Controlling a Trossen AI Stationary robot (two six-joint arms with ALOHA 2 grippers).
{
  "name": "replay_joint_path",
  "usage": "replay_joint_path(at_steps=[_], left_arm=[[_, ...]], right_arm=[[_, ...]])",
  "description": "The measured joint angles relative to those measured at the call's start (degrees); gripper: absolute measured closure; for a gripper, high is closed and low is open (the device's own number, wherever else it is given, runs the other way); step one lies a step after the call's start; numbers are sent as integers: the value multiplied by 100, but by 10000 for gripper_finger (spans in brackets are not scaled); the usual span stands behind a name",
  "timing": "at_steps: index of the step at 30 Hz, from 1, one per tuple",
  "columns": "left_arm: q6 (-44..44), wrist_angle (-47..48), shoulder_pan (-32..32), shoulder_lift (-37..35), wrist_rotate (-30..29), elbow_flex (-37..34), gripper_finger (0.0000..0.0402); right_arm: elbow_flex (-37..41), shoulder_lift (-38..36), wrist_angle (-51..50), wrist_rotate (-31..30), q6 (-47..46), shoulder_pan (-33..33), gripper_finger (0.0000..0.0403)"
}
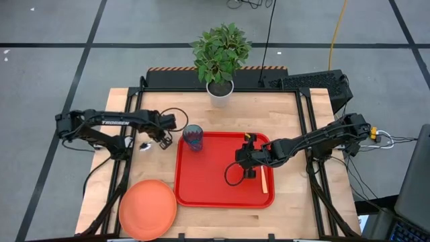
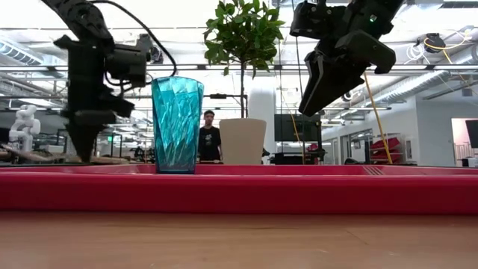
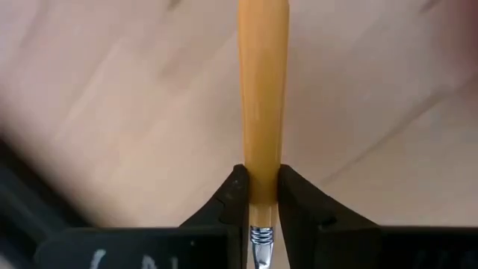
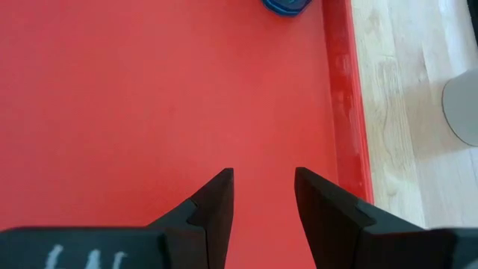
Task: Pick and place plate/cup/fork/spoon on tray
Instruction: Put the yellow spoon to the left of the light brown fork on the red tray
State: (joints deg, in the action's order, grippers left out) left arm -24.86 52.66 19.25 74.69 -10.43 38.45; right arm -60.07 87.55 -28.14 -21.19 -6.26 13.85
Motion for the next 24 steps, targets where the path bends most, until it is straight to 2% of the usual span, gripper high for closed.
replay_joint_path(at_steps=[5,12,16,20,24], left_arm=[[153,292,12,-421,-62,441,356],[648,383,-234,-1265,-507,1222,356],[1083,473,-425,-1661,-621,1782,356],[1447,772,-741,-1722,-635,2348,356],[1718,862,-1320,-1521,-617,2865,356]], right_arm=[[0,1,-1,-359,9,2,268],[-2,2,9,-1504,-8,2,268],[-2,-93,20,-1931,67,2,268],[-2,-409,199,-2105,380,2,268],[-2,-900,731,-2095,874,11,268]])
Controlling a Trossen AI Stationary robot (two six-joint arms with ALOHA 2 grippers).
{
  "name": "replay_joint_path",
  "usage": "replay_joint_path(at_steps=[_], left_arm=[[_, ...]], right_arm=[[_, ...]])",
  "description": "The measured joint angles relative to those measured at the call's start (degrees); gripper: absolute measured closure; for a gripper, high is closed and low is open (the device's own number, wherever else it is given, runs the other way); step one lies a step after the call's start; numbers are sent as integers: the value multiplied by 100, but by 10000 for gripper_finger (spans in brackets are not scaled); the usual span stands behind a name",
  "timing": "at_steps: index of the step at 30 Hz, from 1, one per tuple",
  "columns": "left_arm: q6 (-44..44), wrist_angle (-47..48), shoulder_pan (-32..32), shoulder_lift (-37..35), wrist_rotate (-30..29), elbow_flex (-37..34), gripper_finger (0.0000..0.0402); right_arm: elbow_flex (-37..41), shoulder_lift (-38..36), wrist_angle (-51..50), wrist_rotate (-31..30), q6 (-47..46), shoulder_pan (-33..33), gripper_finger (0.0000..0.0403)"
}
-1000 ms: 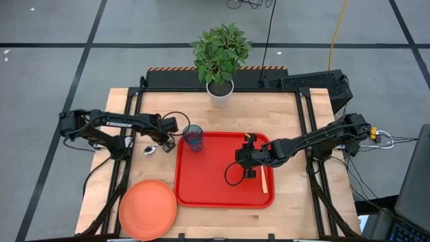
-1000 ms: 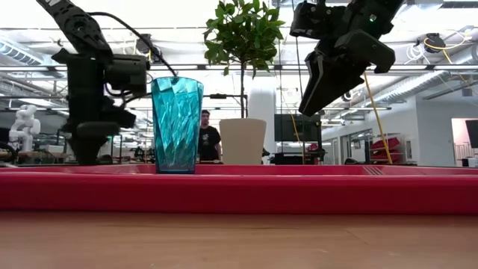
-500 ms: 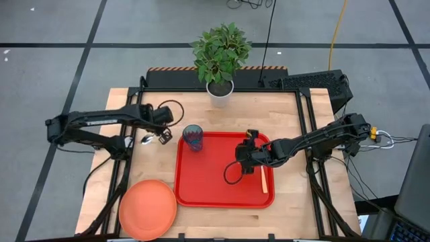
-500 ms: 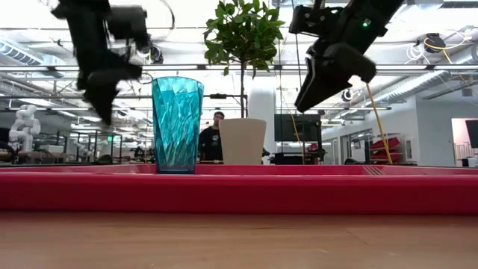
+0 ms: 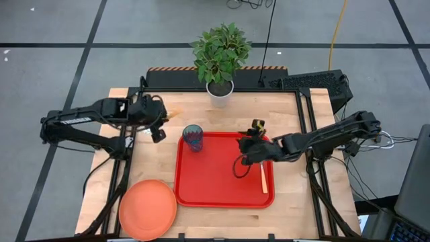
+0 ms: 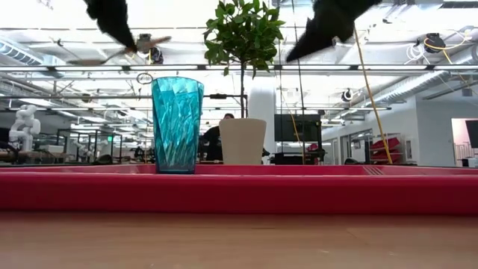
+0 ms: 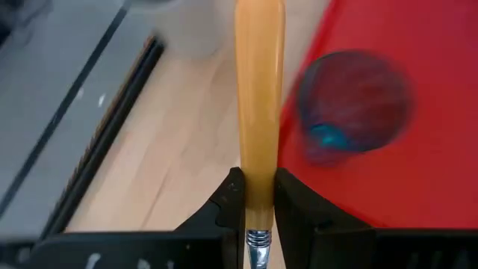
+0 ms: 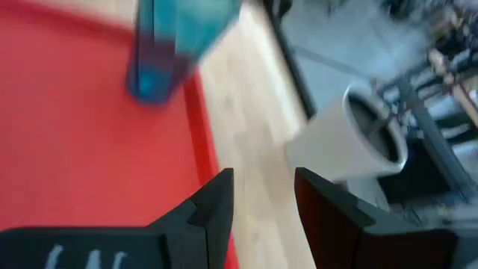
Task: Pick and place plate/cup/fork/spoon on tray
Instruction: Put the yellow spoon to the left of the light brown fork on the red tray
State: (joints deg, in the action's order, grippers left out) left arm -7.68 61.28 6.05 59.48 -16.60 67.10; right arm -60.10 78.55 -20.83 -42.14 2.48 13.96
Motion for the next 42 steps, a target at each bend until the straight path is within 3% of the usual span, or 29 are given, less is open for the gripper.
replay_joint_path(at_steps=[4,12,17,23,29,34,39,42], left_arm=[[386,-98,-664,387,-256,463,356],[1339,642,-1522,1837,-1418,1462,356],[1302,1659,-1754,2817,-1936,2356,356],[1147,2618,-1950,3749,-2153,3481,356],[1196,2603,-2056,4058,-2340,4144,356],[1137,2600,-2018,4077,-2331,4263,356],[893,2595,-2044,4079,-2216,4263,356],[763,2594,-2044,4079,-2179,4263,356]], right_arm=[[0,-487,532,263,487,72,268],[0,-873,1531,1983,1358,280,268],[0,-585,1945,1908,1755,345,268],[0,109,2197,1089,3046,246,268],[0,584,3474,920,3595,135,268],[0,697,4355,925,4064,126,268],[0,742,4760,1313,4306,29,268],[0,737,4844,2157,3883,-212,268]])
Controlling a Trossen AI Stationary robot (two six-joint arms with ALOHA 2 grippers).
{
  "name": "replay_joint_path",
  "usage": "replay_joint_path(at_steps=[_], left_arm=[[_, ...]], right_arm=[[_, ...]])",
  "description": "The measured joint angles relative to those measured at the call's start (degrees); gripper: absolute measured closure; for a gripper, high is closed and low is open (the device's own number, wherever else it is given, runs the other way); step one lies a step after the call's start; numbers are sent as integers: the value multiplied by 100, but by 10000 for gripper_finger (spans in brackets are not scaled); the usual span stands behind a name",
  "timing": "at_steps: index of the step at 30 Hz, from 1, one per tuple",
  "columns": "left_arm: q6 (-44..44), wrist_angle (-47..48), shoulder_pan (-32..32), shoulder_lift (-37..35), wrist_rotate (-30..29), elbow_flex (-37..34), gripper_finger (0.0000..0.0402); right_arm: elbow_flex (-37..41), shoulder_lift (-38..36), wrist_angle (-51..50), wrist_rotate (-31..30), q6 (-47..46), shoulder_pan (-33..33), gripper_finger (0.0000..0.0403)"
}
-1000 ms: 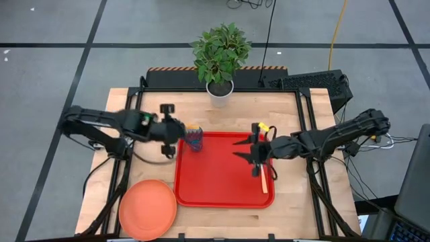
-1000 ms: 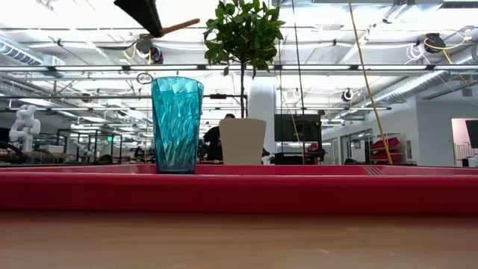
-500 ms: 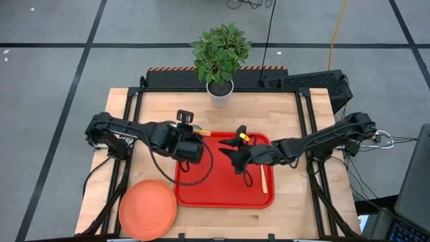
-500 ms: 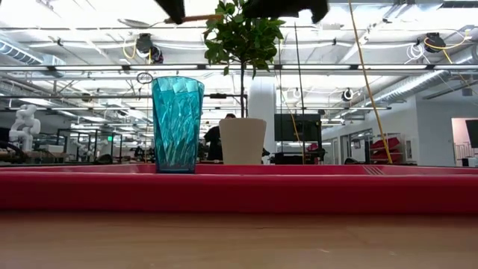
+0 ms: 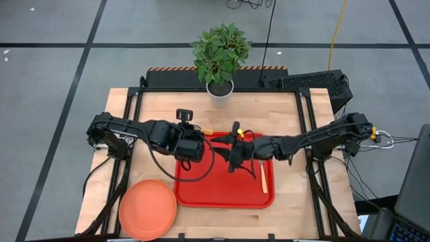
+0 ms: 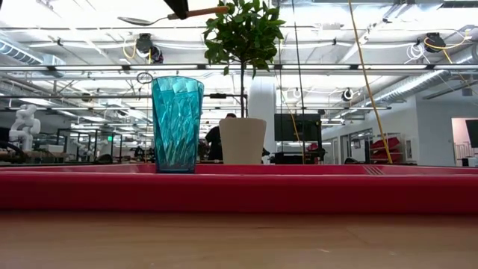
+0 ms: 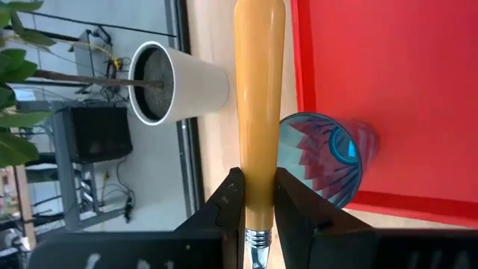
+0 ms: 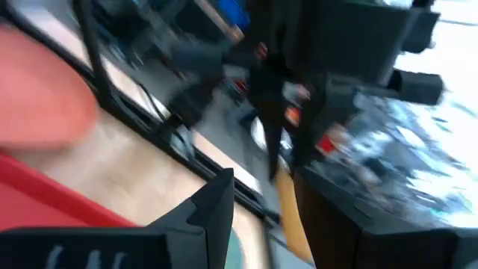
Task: Pick and place plate/cup/fork/spoon on tray
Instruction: Put the yellow spoon to the left of the light brown fork on the red tray
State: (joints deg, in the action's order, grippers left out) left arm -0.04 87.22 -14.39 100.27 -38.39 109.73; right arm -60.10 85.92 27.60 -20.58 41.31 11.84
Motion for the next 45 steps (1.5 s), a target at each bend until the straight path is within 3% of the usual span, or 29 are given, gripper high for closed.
replay_joint_path(at_steps=[3,17,23,32,41,45], left_arm=[[2,21,0,0,160,0,356],[191,-453,-203,-151,186,9,356],[161,-676,-272,-151,167,9,356],[233,-827,-400,-153,155,9,356],[242,-977,-416,-153,181,7,356],[246,-986,-445,-153,131,5,356]], right_arm=[[0,40,58,757,-528,-299,268],[0,90,431,1084,-556,-558,268],[165,92,650,1630,-770,-734,268],[577,90,1496,1678,-891,-844,268],[588,90,1640,1945,-1060,-877,269],[588,90,1652,1945,-1046,-879,300]])
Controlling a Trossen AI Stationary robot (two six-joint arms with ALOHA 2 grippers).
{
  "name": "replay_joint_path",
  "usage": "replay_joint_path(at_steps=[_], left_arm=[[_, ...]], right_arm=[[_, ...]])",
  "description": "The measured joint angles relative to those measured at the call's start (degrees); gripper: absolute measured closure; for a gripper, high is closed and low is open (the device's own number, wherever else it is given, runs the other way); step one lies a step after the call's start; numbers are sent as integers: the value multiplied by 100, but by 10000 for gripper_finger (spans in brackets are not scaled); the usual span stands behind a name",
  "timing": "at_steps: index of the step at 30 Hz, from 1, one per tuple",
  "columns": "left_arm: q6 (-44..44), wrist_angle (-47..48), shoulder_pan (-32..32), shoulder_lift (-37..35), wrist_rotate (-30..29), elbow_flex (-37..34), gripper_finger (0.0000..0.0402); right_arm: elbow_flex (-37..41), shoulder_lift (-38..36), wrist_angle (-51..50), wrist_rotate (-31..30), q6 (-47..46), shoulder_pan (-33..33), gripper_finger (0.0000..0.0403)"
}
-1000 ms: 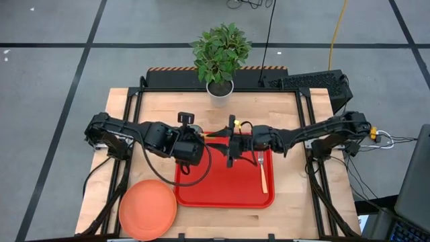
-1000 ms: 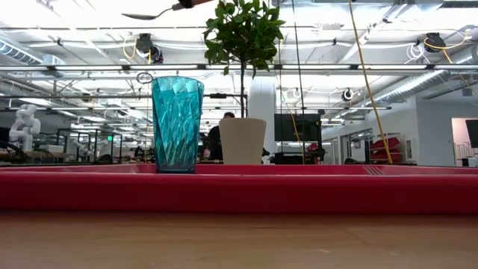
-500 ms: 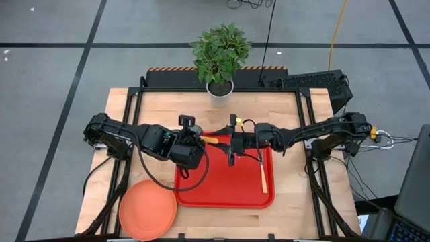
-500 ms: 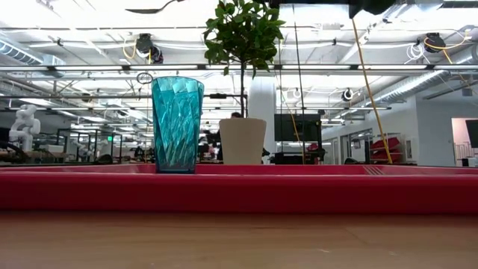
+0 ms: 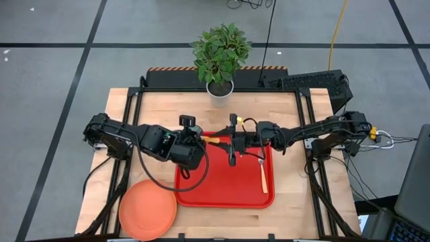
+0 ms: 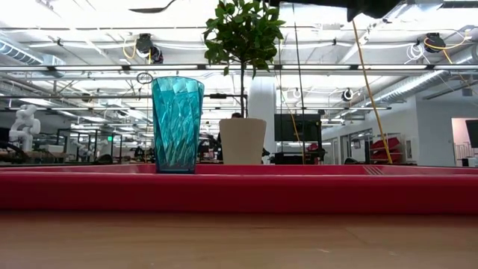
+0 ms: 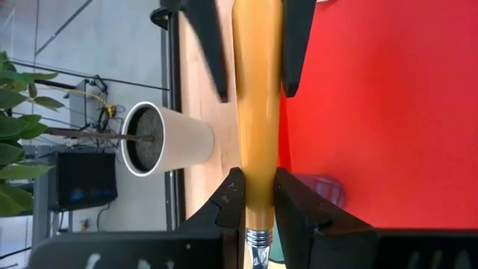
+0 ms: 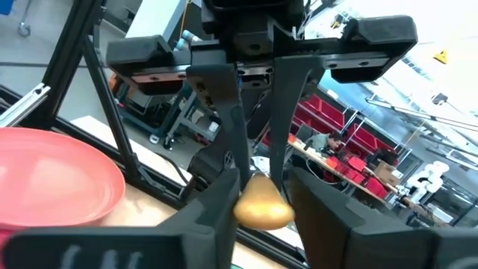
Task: Pick and place plate/cup/fork/spoon on tray
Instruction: Put the yellow spoon to the left of the light brown fork on the red tray
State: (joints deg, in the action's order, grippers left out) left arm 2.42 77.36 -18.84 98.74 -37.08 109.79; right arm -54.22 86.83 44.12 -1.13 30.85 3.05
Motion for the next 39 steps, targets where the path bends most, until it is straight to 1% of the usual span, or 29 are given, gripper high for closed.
replay_joint_path(at_steps=[3,12,17,23,26,33,39], left_arm=[[-11,8,-33,0,-20,-1,356],[-12,31,-38,0,-23,-1,352],[42,44,-47,0,-153,-8,298],[11,103,-45,0,-159,-8,286],[7,216,-45,0,-156,-8,285],[-64,577,-47,-109,-215,-8,283],[-716,1221,-32,-448,-815,-8,282]], right_arm=[[0,0,2,-20,-4,-9,345],[0,0,16,0,21,-31,346],[0,0,28,-6,17,-33,346],[0,0,-6,-58,20,-38,346],[0,0,-81,-316,122,-38,346],[0,-7,-452,-1407,610,-46,346],[0,-183,-959,-2297,610,138,346]])
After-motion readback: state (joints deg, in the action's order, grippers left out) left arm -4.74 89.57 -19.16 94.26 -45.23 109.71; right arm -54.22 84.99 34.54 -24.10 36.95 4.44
